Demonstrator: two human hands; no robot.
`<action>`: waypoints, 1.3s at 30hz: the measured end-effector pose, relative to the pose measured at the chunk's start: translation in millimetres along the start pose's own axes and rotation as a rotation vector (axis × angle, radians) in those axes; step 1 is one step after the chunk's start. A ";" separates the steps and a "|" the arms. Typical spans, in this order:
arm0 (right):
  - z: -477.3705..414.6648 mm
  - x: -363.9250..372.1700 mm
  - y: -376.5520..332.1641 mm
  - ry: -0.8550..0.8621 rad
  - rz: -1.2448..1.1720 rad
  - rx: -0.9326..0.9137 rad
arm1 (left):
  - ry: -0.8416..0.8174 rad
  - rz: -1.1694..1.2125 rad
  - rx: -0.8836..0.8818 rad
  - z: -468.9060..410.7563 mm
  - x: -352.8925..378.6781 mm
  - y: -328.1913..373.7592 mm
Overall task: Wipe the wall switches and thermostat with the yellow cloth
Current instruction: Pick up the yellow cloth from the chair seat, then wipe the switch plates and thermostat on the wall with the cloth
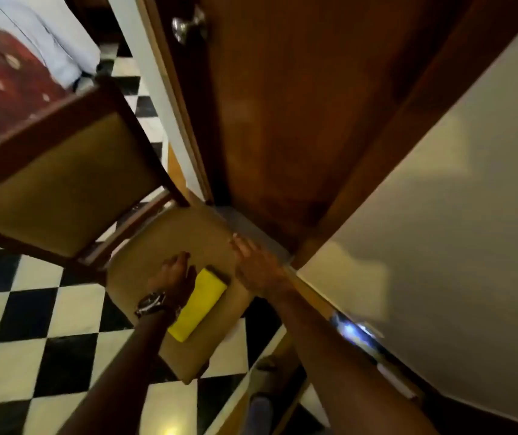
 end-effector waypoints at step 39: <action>504.3 -371.9 340.7 1.433 -0.117 0.743 | -0.091 0.165 1.135 121.8 -37.9 684.1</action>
Point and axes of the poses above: each hand's wrist, its own z-axis away from the middle knuckle, its own x-axis out of the palm, y = z × x, the point moved 7 cm from there along -z, towards the middle knuckle, and after that the axes turned 13 degrees about x, right-handed, at the moved point
